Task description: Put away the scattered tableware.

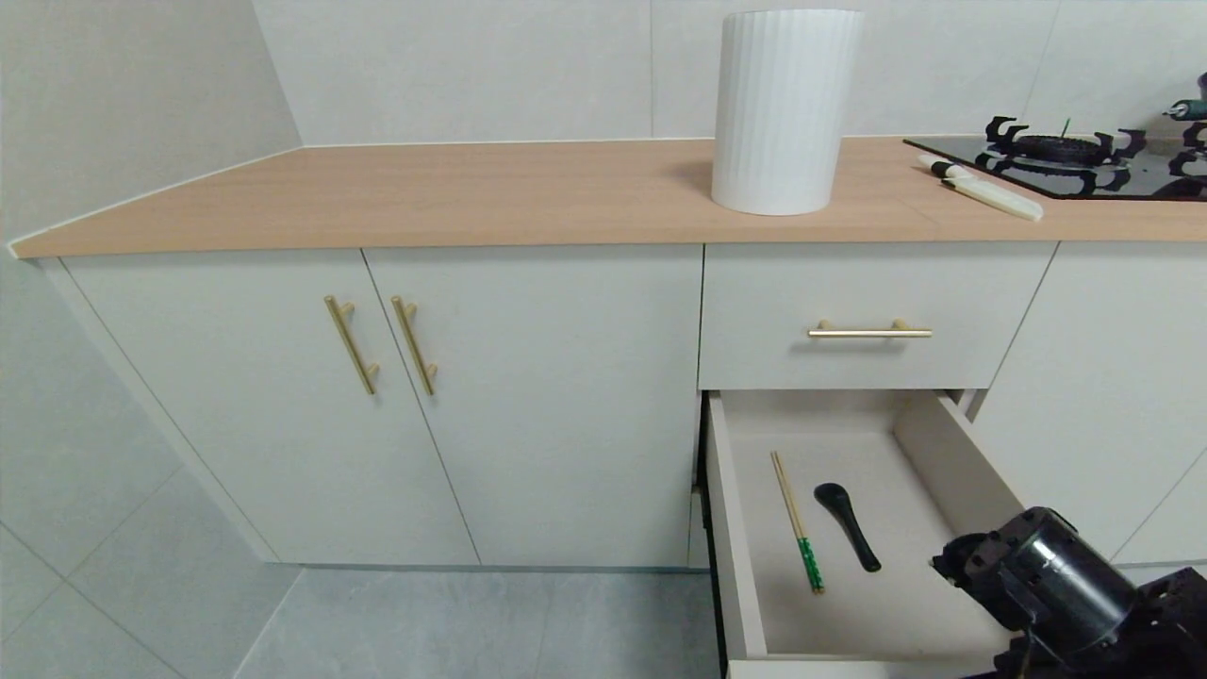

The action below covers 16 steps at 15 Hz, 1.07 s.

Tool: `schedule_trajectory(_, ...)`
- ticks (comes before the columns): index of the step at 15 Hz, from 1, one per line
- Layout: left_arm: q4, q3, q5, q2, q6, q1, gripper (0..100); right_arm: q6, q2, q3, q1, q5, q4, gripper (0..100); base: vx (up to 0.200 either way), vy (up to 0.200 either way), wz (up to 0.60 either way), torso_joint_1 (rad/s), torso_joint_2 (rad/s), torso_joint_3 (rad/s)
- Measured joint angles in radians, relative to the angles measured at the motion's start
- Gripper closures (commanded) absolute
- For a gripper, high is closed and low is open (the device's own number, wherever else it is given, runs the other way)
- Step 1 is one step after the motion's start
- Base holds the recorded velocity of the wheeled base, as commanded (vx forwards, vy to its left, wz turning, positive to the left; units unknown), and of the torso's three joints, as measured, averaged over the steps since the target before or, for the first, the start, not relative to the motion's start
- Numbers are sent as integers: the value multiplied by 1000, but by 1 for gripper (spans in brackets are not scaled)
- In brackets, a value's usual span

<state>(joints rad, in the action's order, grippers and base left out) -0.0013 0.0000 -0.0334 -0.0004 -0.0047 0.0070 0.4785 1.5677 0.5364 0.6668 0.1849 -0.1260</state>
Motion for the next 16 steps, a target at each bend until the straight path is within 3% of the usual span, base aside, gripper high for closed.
schedule_trajectory(5,0,0,0,0,0,0,0,-82,105,101,-104,34,60,0,0,0,0,0,0,0)
schedule_trajectory(16,0,0,0,0,0,0,0,-201,422,527,-365,41,63,0,0,0,0,0,0,0)
